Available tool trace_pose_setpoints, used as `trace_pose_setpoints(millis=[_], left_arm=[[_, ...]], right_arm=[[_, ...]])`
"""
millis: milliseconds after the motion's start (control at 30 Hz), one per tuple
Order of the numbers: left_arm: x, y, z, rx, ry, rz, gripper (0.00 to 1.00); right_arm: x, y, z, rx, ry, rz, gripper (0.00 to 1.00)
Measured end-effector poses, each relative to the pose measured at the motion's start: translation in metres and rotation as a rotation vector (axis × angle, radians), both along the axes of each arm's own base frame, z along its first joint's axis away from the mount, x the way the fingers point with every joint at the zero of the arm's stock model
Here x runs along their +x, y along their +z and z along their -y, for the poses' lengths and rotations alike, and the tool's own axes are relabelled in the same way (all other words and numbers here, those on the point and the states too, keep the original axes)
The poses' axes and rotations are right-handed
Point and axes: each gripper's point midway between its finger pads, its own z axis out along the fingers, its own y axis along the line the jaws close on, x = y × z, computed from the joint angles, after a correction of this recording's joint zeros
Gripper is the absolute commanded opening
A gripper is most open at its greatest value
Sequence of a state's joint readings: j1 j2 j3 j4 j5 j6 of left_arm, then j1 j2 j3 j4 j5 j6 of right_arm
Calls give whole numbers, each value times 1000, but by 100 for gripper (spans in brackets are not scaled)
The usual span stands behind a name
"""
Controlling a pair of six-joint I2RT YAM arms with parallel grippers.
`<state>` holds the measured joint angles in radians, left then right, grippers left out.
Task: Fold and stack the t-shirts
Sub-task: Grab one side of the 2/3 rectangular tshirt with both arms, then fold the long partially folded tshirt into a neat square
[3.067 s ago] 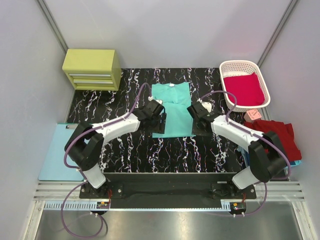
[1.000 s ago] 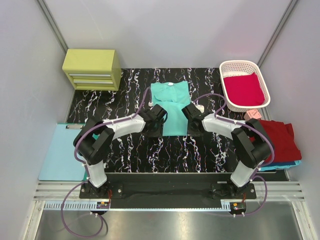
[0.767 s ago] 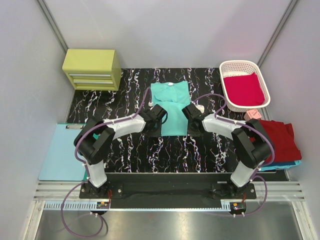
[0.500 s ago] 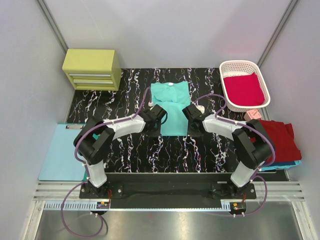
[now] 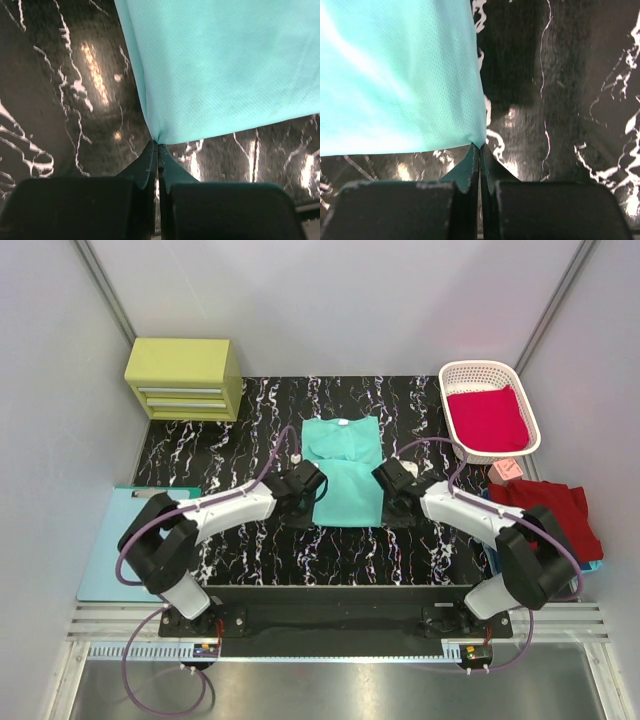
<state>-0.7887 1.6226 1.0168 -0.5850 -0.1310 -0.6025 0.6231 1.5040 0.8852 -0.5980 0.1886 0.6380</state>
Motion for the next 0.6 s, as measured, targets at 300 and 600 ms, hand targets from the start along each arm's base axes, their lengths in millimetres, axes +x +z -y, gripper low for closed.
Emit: trace_pose_setpoints(millis=[300, 600], left_arm=[[-8, 31, 0, -17, -18, 29, 0], [26, 93, 16, -64, 3, 156, 0]], right_arm=[[-2, 30, 0, 17, -6, 37, 0], [33, 84, -10, 25, -17, 172, 0]])
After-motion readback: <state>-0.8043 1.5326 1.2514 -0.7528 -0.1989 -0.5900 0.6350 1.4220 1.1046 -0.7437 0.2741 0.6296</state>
